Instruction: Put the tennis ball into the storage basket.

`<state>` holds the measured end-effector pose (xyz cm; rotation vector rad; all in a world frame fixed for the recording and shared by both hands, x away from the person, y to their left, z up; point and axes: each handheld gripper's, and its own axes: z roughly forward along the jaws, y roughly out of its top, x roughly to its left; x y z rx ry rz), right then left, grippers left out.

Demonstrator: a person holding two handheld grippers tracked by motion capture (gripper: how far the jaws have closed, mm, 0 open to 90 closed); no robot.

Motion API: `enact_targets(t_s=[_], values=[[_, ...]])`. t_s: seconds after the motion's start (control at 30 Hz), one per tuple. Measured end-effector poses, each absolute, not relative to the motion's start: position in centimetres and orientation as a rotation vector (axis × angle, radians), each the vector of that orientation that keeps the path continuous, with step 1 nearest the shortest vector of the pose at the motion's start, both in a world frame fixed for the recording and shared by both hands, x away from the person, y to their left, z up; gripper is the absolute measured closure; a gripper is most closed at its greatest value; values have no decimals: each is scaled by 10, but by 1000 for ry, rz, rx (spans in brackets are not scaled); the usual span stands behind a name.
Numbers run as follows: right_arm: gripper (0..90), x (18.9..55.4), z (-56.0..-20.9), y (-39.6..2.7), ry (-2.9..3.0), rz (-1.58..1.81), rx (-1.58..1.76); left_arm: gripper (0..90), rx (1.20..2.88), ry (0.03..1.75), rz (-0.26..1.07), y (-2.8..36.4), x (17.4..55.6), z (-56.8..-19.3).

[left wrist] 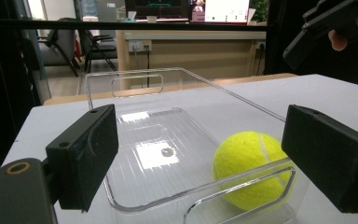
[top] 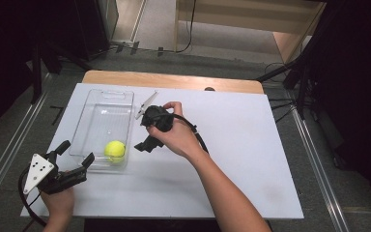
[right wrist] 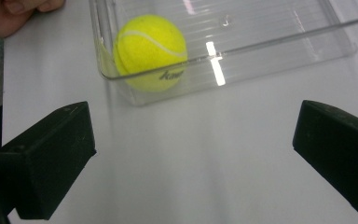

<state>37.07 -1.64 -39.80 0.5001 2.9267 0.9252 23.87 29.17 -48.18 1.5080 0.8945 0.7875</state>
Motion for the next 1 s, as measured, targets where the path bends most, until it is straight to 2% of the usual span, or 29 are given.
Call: enact_targets(t_s=[1.0], values=[[0,358,-421,-96,2810,998,720,113,1522,894,794,291,238,-482]])
